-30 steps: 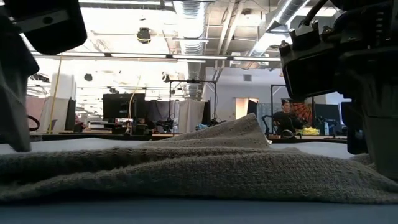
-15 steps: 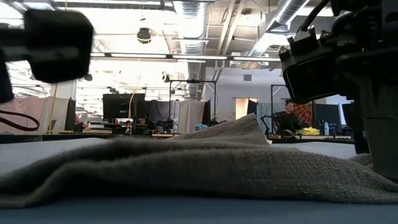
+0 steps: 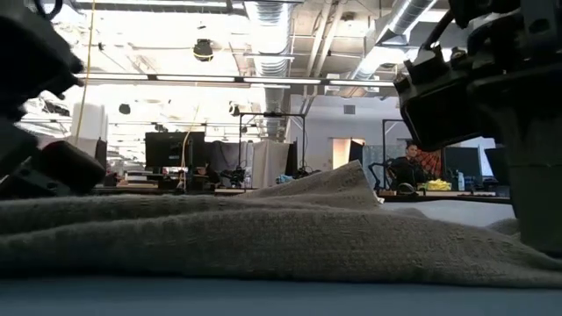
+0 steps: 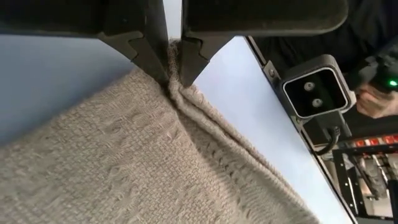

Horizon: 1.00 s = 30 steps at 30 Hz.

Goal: Roll towel
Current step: Roll the gray towel

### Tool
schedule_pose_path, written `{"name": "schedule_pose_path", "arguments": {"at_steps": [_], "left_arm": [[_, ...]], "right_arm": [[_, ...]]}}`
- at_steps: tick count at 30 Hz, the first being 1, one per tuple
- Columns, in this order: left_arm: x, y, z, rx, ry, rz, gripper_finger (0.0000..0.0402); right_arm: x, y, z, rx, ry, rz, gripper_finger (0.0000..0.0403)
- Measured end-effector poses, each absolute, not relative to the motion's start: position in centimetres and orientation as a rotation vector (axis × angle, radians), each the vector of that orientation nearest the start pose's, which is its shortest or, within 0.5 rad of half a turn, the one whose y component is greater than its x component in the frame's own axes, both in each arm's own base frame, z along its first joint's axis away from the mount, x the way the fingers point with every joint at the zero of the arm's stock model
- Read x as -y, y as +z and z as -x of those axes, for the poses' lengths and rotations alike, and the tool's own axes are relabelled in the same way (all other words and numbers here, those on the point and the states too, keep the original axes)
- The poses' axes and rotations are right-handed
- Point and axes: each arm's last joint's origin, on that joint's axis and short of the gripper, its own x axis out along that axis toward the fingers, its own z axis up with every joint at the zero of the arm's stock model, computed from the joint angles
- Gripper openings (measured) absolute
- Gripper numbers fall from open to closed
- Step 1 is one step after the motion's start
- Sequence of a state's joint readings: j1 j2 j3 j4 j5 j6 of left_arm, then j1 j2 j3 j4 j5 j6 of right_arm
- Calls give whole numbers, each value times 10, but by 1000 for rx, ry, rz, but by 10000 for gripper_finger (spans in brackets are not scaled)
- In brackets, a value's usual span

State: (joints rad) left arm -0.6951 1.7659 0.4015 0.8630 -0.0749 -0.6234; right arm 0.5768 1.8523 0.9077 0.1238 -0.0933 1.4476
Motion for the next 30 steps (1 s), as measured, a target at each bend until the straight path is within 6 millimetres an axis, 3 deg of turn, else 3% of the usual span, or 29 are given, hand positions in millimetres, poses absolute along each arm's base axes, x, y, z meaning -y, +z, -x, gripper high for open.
{"name": "schedule_pose_path", "arguments": {"at_steps": [6, 11, 17, 21, 30], "left_arm": [[175, 95, -209, -601, -452, 415, 0], [194, 107, -212, -492, -591, 151, 0], [211, 112, -220, -485, -534, -224, 5], [218, 119, -230, -551, -532, -373, 29], [227, 134, -242, -689, -542, -524, 110]], "right_arm": [[-189, 123, -296, -1093, -91, -1162, 36], [-188, 123, -297, -1090, -91, -1162, 36], [-188, 124, -297, -1086, -86, -1165, 36], [-190, 124, -297, -1085, -80, -1165, 36], [-193, 124, -295, -1083, -63, -1150, 36]]}}
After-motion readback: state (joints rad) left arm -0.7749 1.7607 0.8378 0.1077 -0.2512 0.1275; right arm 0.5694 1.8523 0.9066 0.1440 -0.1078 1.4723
